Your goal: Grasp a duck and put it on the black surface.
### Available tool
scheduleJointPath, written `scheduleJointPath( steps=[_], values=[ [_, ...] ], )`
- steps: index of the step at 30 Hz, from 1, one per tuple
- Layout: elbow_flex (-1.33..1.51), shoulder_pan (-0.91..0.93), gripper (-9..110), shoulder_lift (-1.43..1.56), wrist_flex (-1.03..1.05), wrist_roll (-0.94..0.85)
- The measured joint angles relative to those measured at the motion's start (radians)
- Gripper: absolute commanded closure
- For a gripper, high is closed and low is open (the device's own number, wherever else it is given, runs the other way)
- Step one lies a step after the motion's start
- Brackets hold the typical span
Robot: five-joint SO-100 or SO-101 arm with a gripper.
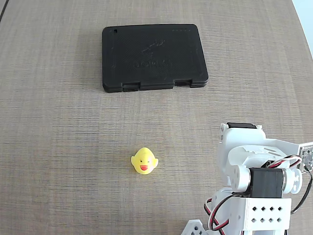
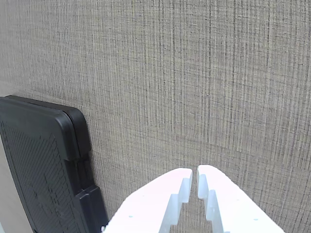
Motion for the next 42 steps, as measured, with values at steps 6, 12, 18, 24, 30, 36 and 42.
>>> scheduleJointPath(
  steps=[6, 12, 18, 24, 30, 36, 42],
  values=[
    [0.000, -0.003, 102, 0.000, 0.000, 0.000],
    [0.000, -0.012, 102, 0.000, 0.000, 0.000],
    [0.000, -0.015, 102, 0.000, 0.000, 0.000],
    [0.000, -0.015, 102, 0.000, 0.000, 0.000],
    [0.000, -0.015, 102, -0.006, -0.002, 0.000],
    [-0.141, -0.017, 102, -0.222, -0.098, 0.000],
    [-0.442, -0.018, 102, -0.617, -0.173, 0.000]
  ],
)
